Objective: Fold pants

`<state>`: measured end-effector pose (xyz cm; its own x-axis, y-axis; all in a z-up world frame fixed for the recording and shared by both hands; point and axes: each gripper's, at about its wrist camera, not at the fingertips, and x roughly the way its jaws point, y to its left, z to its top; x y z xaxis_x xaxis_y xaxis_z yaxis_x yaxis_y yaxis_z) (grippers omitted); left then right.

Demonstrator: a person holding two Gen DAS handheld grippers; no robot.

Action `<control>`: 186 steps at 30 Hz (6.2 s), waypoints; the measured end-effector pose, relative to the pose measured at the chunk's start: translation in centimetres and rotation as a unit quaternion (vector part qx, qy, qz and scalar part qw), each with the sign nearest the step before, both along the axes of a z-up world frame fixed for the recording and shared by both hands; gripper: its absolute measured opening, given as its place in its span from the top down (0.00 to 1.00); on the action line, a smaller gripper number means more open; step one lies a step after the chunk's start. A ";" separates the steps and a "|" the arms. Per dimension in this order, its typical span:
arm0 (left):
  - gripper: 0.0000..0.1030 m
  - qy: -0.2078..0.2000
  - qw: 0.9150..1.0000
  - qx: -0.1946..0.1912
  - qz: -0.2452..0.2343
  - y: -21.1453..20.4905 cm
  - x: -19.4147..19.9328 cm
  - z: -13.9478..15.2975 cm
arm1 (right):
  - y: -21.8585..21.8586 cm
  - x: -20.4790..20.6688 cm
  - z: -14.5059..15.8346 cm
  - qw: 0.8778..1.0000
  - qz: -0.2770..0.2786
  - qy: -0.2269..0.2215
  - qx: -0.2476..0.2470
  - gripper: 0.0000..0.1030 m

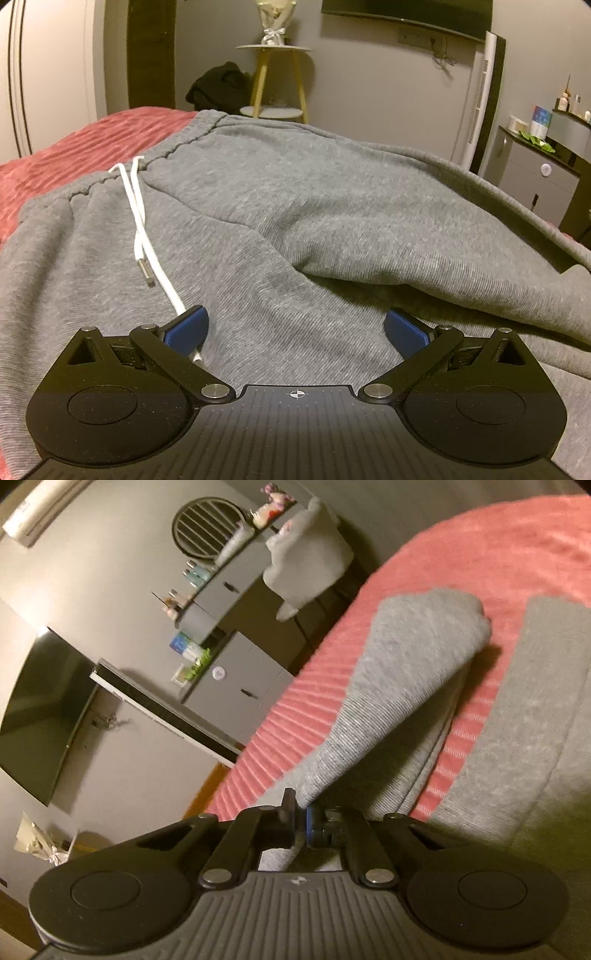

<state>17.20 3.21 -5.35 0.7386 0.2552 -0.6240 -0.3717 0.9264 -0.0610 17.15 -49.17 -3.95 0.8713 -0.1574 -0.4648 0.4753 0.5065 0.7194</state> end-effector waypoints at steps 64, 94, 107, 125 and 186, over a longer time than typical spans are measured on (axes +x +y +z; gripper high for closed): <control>0.67 -0.061 0.958 -0.277 0.038 22.1 -7.6 1.4 | -5.5 -24.0 -1.6 0.998 -0.043 -0.013 0.039 0.68; 0.56 -0.062 0.973 -0.206 0.080 24.3 -12.4 -0.6 | -8.0 -24.6 -2.3 0.991 -0.048 0.094 -0.076 0.96; 0.33 -0.027 0.982 -0.114 0.146 24.2 -13.1 1.6 | -7.4 -23.6 -0.8 0.967 -0.062 0.172 -0.175 0.65; 0.16 0.007 0.978 0.150 -0.143 1.9 -2.7 2.2 | 8.2 -13.2 -1.9 0.935 0.150 0.198 -0.255 0.04; 0.00 -0.055 0.981 0.180 -0.052 -4.5 -10.5 0.7 | -9.4 -14.3 2.2 0.929 0.140 0.209 -0.272 0.75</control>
